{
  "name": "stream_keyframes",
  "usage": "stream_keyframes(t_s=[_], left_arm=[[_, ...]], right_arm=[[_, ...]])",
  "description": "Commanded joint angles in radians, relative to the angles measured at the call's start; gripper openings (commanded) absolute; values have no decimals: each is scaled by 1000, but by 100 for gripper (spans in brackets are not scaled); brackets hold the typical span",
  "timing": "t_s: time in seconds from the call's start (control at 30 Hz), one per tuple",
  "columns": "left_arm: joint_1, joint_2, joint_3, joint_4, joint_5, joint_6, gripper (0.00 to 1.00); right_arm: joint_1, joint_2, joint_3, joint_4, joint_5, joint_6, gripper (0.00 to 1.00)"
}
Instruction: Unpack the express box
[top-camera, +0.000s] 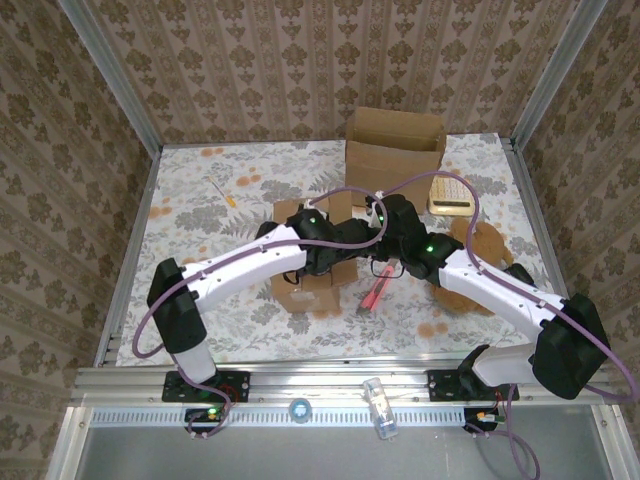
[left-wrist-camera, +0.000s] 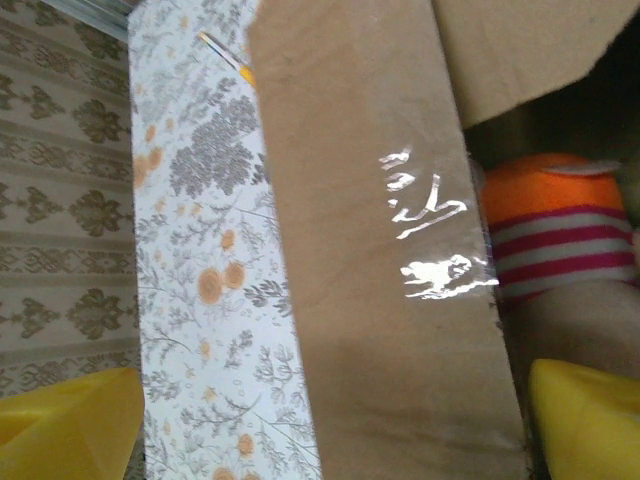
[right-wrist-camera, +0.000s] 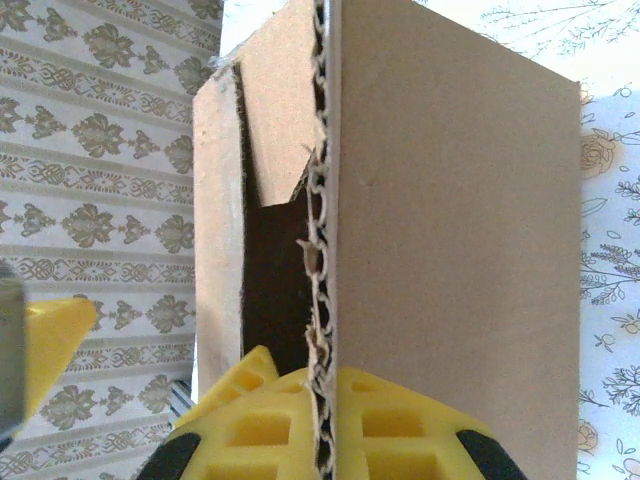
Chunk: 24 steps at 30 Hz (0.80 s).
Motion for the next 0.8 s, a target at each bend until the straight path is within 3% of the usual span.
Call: stream_keyframes(t_s=[0.0, 0.1, 0.27, 0.63, 0.77], left_arm=[[14, -61, -73, 118, 89, 63, 98], [23, -105, -118, 197, 146, 93, 98], [38, -121, -142, 207, 134, 100, 95], [50, -76, -106, 98, 17, 86, 60], [50, -80, -78, 81, -5, 102, 43]], right_arm=[[-4, -23, -9, 49, 23, 14, 0], [-6, -26, -13, 49, 25, 14, 0], [-9, -28, -15, 53, 22, 16, 0], [-21, -49, -34, 45, 29, 18, 0], [-24, -53, -42, 37, 37, 16, 0]])
